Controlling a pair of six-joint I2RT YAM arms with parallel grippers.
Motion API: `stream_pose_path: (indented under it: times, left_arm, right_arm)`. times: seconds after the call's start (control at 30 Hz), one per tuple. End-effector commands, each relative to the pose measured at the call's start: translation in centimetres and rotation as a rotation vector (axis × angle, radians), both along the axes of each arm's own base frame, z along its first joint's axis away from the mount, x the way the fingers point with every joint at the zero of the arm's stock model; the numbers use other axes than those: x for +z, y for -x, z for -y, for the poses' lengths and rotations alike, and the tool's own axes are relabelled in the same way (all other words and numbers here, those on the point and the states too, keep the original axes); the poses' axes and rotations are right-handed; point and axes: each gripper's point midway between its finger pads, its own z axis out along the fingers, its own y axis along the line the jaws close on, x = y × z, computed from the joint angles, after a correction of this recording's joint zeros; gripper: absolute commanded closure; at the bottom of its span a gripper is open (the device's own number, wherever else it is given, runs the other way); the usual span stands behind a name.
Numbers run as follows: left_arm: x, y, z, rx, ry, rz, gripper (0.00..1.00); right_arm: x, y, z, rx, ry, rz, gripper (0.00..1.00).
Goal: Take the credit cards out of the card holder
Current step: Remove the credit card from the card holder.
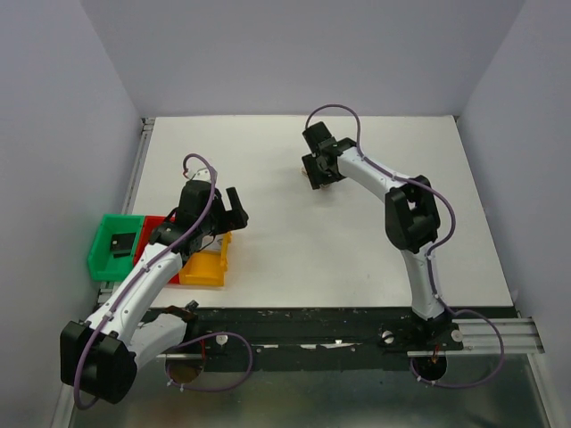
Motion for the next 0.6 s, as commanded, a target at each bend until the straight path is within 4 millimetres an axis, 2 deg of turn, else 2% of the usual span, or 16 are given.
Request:
stream_pose_path:
  times: [0.0,0.3,0.57]
  left_arm:
    - [-0.1,0.3,0.8,-0.034,0.03,-0.008,0.01]
    - [-0.4,0.2,1.0,-0.042,0.028,-0.02,0.01]
    - [-0.7,0.1,1.0,-0.044,0.025,-0.03,0.01]
  right_arm:
    - [-1.4,0.0,-0.2,0.032,0.081,-0.025,0.28]
    - [-1.8,-1.0,0.2,0.022,0.149,-0.016,0.3]
    - [-2.3,-1.4,0.2,0.029,0.165,-0.013,0.42]
